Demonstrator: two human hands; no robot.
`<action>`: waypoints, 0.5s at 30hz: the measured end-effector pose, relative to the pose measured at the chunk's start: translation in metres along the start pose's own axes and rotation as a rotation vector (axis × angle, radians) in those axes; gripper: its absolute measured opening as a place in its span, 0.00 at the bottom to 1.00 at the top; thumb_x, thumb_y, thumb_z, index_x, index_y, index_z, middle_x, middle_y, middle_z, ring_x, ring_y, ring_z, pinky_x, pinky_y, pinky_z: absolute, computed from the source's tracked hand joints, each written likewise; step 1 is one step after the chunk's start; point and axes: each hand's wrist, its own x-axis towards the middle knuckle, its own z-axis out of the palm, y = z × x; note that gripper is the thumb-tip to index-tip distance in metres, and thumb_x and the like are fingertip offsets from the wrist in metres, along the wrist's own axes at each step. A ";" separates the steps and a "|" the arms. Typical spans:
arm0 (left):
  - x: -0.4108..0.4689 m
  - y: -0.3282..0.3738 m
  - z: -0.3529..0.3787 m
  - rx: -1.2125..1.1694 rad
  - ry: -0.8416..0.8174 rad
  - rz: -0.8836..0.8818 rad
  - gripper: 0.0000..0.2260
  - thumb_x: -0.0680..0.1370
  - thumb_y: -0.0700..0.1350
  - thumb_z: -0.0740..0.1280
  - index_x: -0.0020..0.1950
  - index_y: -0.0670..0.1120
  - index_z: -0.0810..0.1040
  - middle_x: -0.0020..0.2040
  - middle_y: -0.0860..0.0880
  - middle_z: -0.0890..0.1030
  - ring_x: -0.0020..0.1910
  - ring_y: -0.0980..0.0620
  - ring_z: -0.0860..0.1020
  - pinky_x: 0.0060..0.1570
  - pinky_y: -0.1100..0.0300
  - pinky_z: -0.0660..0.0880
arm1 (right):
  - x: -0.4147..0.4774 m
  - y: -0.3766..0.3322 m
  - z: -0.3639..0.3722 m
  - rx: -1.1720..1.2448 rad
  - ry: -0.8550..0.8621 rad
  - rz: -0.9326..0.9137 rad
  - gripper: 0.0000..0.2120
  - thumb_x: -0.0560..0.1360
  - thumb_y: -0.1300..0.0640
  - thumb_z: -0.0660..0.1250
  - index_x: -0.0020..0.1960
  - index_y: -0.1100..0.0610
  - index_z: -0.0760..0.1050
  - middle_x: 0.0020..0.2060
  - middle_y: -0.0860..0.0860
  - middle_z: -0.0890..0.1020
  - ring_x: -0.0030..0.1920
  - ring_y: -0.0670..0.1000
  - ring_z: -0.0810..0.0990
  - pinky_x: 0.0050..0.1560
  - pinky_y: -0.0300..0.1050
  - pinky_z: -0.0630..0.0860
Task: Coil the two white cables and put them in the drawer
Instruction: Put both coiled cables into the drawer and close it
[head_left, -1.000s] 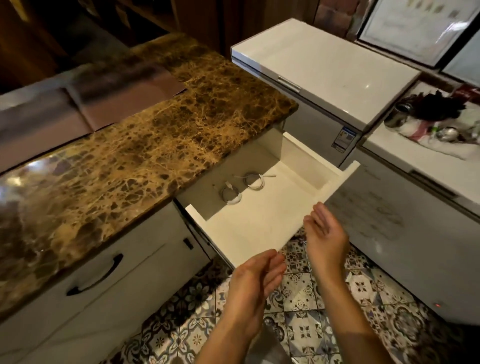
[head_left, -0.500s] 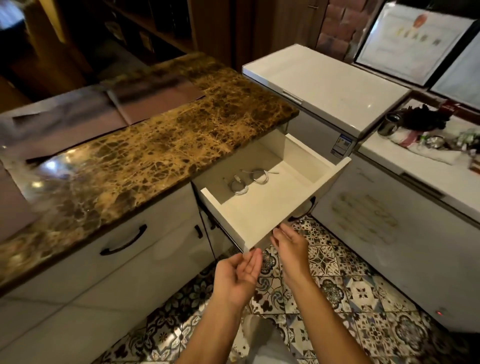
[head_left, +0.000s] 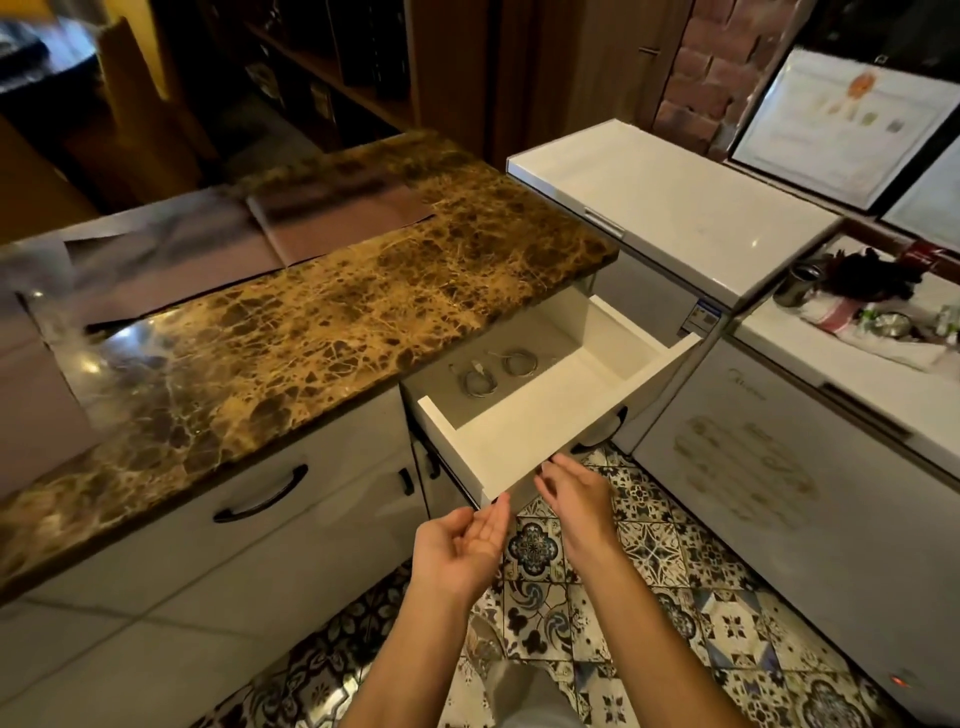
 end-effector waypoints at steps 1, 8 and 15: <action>0.001 0.002 0.001 -0.003 0.001 0.000 0.18 0.84 0.35 0.54 0.73 0.29 0.65 0.69 0.29 0.74 0.69 0.32 0.74 0.73 0.43 0.69 | 0.002 -0.001 0.003 -0.005 -0.007 0.003 0.21 0.80 0.70 0.64 0.72 0.69 0.68 0.70 0.63 0.75 0.68 0.60 0.77 0.69 0.53 0.74; 0.014 0.023 0.014 -0.024 -0.001 0.032 0.19 0.83 0.33 0.54 0.74 0.28 0.64 0.69 0.29 0.74 0.69 0.32 0.74 0.73 0.43 0.69 | 0.015 -0.016 0.025 -0.031 -0.046 0.017 0.18 0.79 0.71 0.64 0.68 0.69 0.71 0.65 0.61 0.78 0.66 0.59 0.79 0.69 0.54 0.74; 0.021 0.045 0.038 -0.086 -0.005 0.095 0.18 0.84 0.33 0.54 0.73 0.27 0.64 0.68 0.29 0.74 0.70 0.33 0.73 0.73 0.43 0.69 | 0.036 -0.026 0.056 -0.065 -0.099 0.039 0.21 0.79 0.71 0.65 0.72 0.69 0.69 0.69 0.62 0.76 0.67 0.58 0.78 0.68 0.50 0.75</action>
